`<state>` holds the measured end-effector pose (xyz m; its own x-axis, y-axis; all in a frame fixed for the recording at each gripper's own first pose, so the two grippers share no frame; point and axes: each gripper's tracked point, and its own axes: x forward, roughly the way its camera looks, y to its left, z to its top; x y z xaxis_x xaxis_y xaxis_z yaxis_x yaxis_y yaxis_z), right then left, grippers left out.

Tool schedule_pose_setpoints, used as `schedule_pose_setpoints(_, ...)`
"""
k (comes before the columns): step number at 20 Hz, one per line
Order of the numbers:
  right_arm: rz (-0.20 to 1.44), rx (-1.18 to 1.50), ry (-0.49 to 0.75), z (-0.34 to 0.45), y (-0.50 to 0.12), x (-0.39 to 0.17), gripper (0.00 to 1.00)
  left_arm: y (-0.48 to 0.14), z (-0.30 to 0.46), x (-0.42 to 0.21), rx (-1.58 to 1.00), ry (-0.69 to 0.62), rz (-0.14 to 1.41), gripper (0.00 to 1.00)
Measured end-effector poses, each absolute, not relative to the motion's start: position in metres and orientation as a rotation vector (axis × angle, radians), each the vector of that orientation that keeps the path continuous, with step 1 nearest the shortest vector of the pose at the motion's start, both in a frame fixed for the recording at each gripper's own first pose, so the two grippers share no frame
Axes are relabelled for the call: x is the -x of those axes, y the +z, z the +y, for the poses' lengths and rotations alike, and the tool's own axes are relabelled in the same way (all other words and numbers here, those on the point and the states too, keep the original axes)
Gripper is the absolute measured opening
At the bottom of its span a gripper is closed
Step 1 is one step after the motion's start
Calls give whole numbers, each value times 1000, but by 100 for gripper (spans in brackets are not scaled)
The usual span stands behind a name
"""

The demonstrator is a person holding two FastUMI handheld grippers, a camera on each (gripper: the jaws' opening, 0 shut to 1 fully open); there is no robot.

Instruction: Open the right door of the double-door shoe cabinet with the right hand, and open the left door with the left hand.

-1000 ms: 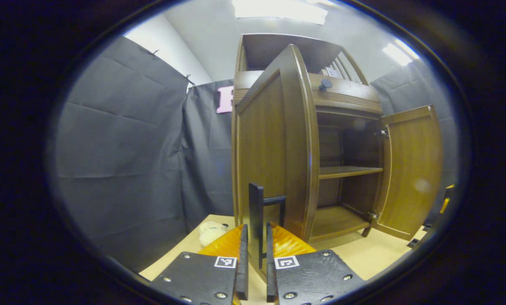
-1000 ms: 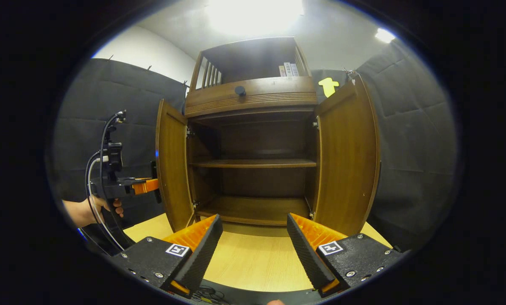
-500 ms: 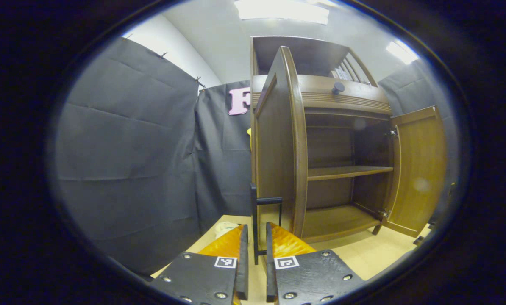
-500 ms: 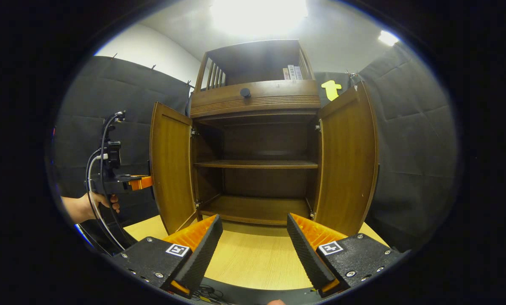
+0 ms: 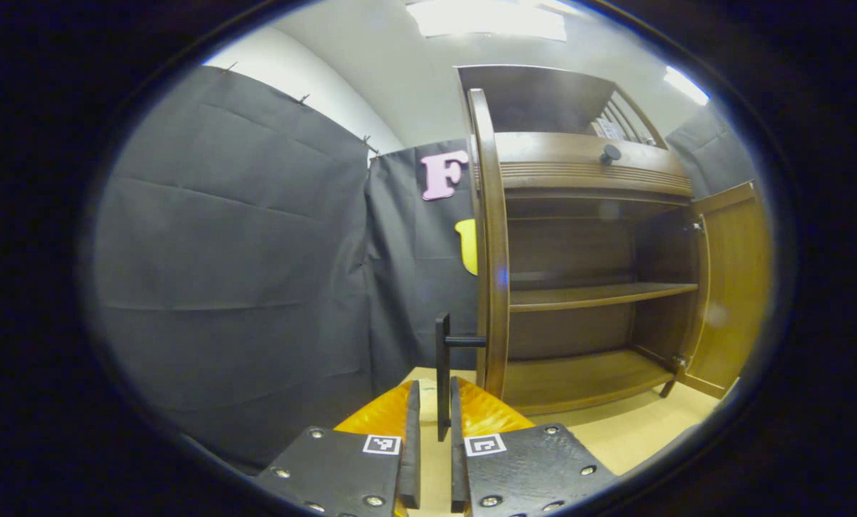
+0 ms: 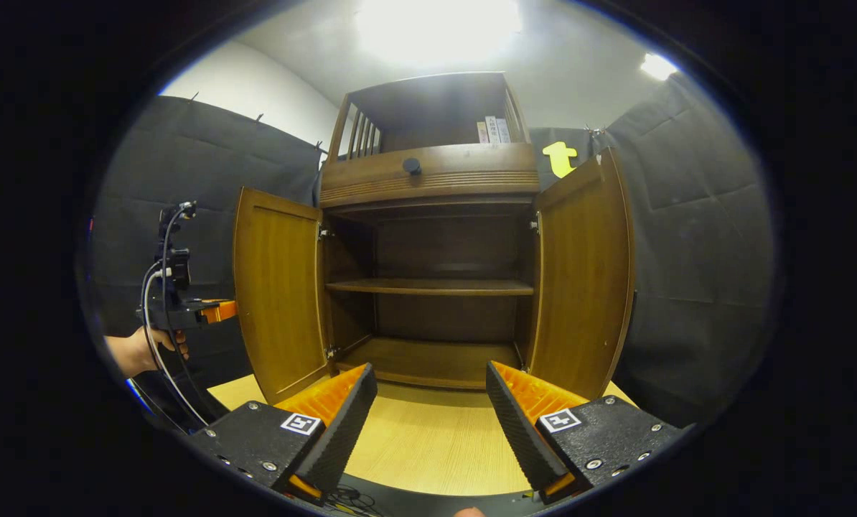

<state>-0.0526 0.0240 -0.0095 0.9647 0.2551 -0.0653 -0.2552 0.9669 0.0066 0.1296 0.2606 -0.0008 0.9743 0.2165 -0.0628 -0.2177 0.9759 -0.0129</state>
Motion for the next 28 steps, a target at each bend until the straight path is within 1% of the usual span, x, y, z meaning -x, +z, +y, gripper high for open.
schedule_pose_setpoints(1,61,-2,251,20,-9,53,93,1,268,-129,17,242,61,22)
schedule_pose_setpoints(3,59,-13,234,9,-5,54,93,4,281,-121,11,284,60,22)
schedule_pose_setpoints(4,59,-18,228,3,-4,58,93,7,279,-116,12,292,58,17)
schedule_pose_setpoints(5,57,-23,223,-3,-2,61,94,10,275,-117,21,284,57,22)
schedule_pose_setpoints(6,51,-27,217,-9,0,66,94,12,277,-114,21,290,56,22)
schedule_pose_setpoints(7,47,-29,208,-16,1,69,94,14,277,-112,15,296,56,13)
schedule_pose_setpoints(8,47,-30,200,-22,1,73,95,18,274,-107,12,295,52,13)
schedule_pose_setpoints(9,46,-33,195,-27,2,75,93,25,268,-101,14,287,42,13)
schedule_pose_setpoints(10,47,-37,191,-32,2,79,93,33,262,-90,16,277,32,17)
schedule_pose_setpoints(12,42,-45,187,-38,4,86,93,48,247,-70,7,261,15,17)
schedule_pose_setpoints(13,42,-49,185,-42,3,88,95,54,240,-61,3,256,9,17)
schedule_pose_setpoints(14,49,-53,182,-46,3,91,93,58,230,-54,5,251,11,22)
schedule_pose_setpoints(17,46,-58,156,-59,4,105,94,65,202,-27,9,210,14,22)
schedule_pose_setpoints(19,43,-68,146,-65,5,116,93,69,183,-7,9,184,18,22)
schedule_pose_setpoints(20,37,-71,144,-67,6,120,95,71,173,2,14,171,18,22)
schedule_pose_setpoints(23,32,-65,133,-76,6,130,94,72,145,25,21,130,15,22)
schedule_pose_setpoints(24,32,-68,134,-77,6,134,95,71,138,30,20,119,23,22)
schedule_pose_setpoints(25,32,-73,133,-79,5,136,92,69,133,34,17,111,32,22)
schedule_pose_setpoints(28,33,-82,125,-83,1,148,93,59,116,52,17,92,50,22)
